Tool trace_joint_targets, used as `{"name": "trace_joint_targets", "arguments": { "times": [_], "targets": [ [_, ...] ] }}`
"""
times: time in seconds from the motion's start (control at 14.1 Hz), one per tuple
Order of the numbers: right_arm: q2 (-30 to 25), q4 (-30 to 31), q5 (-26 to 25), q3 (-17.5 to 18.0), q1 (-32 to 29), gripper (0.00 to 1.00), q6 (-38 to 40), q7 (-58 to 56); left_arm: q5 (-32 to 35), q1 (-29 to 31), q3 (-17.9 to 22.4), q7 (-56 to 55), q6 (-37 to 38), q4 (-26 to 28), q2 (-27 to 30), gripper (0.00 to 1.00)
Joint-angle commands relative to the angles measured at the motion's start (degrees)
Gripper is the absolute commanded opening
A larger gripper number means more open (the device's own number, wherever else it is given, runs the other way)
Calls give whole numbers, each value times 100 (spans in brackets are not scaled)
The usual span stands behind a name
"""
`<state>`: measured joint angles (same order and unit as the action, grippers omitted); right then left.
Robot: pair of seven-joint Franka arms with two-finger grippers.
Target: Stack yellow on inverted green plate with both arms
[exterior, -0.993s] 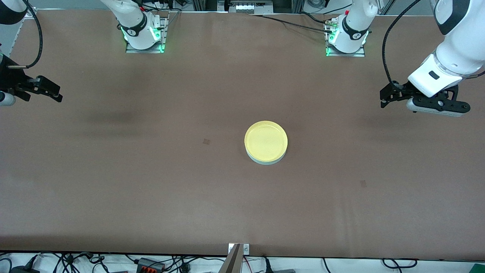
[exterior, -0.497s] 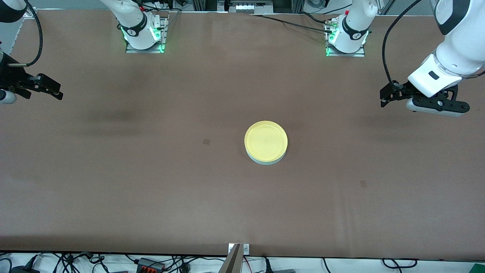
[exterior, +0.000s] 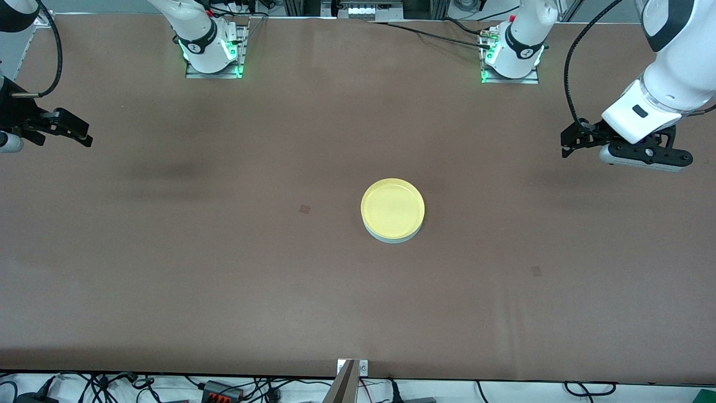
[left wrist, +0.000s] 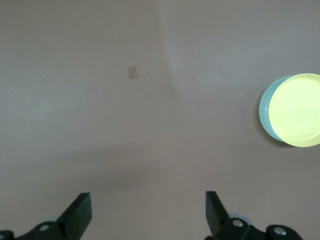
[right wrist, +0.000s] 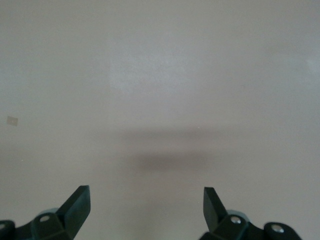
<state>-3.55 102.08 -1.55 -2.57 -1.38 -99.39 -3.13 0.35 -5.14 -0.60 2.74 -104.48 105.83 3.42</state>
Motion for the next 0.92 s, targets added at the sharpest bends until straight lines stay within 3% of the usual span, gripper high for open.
{"name": "trace_joint_targets", "arguments": {
  "times": [0.0,0.85],
  "targets": [
    [-85,-13,-12,-25,-12,100,33,-29,106,4,-19,16,138,-106,45,100],
    [-102,13,6,54,-82,100,262,14,106,-5,-19,16,209,-115,36,100]
  ]
}}
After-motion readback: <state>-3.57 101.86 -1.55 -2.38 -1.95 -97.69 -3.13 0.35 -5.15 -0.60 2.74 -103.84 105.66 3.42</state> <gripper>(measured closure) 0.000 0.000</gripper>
